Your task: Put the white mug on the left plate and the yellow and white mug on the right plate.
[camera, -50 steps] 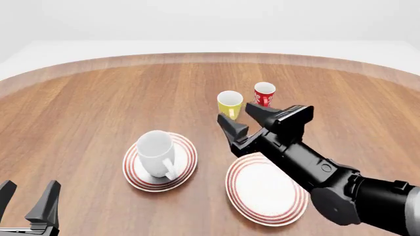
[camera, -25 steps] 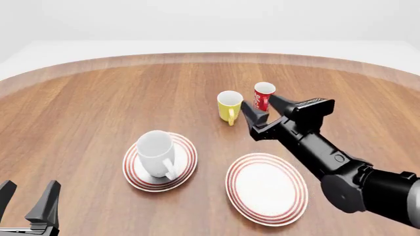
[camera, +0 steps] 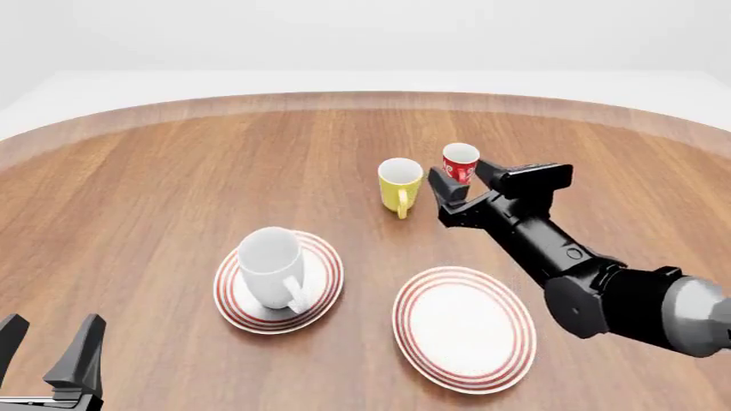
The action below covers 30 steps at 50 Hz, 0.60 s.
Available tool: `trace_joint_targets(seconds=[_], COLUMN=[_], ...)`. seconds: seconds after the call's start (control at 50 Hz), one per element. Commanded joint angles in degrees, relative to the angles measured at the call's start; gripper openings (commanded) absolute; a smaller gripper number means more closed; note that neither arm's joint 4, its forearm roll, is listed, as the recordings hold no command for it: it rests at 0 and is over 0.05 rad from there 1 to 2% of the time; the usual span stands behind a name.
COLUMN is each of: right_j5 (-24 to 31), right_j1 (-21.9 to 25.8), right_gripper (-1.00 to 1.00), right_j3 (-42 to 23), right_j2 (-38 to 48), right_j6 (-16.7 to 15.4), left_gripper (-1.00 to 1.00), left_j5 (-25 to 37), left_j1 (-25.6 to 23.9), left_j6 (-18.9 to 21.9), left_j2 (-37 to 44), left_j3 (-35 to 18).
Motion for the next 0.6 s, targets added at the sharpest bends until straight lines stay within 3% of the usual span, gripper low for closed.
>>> trace_joint_targets(seconds=[0.02, 0.6], right_j5=[-0.1, 0.4], right_j1=[-0.7, 0.6], right_gripper=[1.0, 1.0], right_j3=[-1.9, -8.0], right_j2=[3.3, 11.4], right_j6=[0.0, 0.9], left_gripper=[1.0, 1.0], left_j5=[0.0, 0.0], left_j1=[0.0, 0.0], left_j6=[0.0, 0.0], left_j2=[0.0, 0.0], left_j3=[0.0, 0.0])
